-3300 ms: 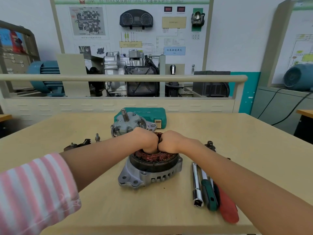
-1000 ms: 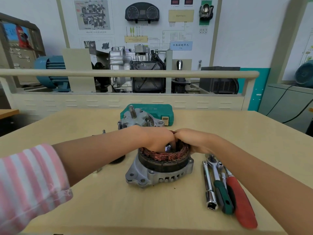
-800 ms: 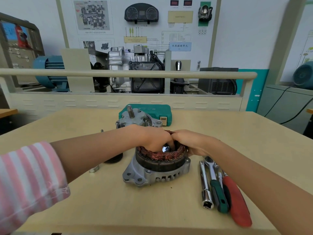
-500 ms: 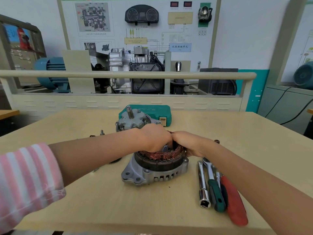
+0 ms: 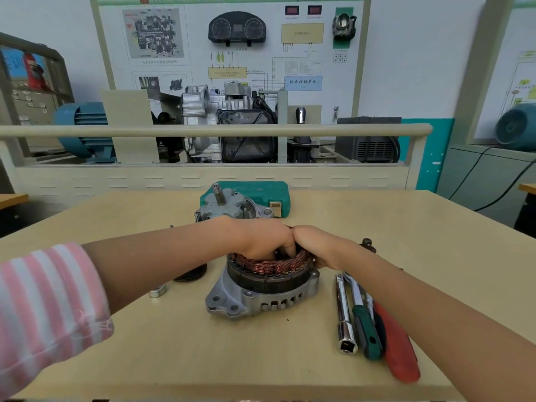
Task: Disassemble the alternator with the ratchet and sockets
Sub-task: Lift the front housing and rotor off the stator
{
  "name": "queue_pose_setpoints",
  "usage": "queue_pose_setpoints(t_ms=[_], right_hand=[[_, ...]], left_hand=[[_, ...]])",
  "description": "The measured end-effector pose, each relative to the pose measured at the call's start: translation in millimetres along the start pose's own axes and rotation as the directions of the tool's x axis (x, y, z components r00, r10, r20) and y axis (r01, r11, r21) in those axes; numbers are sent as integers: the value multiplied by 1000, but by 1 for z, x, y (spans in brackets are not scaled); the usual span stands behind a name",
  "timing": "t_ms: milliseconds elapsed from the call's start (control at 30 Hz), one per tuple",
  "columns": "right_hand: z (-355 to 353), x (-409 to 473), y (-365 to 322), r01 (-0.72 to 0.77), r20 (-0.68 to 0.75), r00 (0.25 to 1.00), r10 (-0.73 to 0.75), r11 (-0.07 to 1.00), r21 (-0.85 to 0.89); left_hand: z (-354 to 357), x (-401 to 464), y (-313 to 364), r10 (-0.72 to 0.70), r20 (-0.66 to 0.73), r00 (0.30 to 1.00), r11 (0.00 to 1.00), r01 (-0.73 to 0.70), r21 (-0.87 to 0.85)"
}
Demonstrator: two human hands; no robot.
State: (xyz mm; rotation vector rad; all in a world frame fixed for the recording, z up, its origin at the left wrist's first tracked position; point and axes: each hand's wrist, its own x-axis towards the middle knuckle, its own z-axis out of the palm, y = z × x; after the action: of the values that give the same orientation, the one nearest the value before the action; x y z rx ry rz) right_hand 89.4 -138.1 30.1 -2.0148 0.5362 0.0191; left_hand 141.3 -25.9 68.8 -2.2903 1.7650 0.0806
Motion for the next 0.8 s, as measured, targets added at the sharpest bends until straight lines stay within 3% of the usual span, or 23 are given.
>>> queue_pose_setpoints(t_ms=[233, 400, 500, 800], right_hand=[[0, 0, 1, -19, -17, 1000, 19, 1000, 12], [-1, 0, 3, 8, -1, 1000, -8, 1000, -2], [0, 0, 2, -4, -18, 1000, 5, 1000, 20], [0, -4, 0, -27, -27, 999, 27, 1000, 10]], left_hand=[[-11, -3, 6, -50, 142, 989, 994, 62, -85], [-19, -9, 4, -169, 150, 974, 960, 197, -197], [-16, -5, 3, -234, 260, 937, 926, 296, -234], [-11, 14, 4, -304, 472, 827, 907, 402, -121]])
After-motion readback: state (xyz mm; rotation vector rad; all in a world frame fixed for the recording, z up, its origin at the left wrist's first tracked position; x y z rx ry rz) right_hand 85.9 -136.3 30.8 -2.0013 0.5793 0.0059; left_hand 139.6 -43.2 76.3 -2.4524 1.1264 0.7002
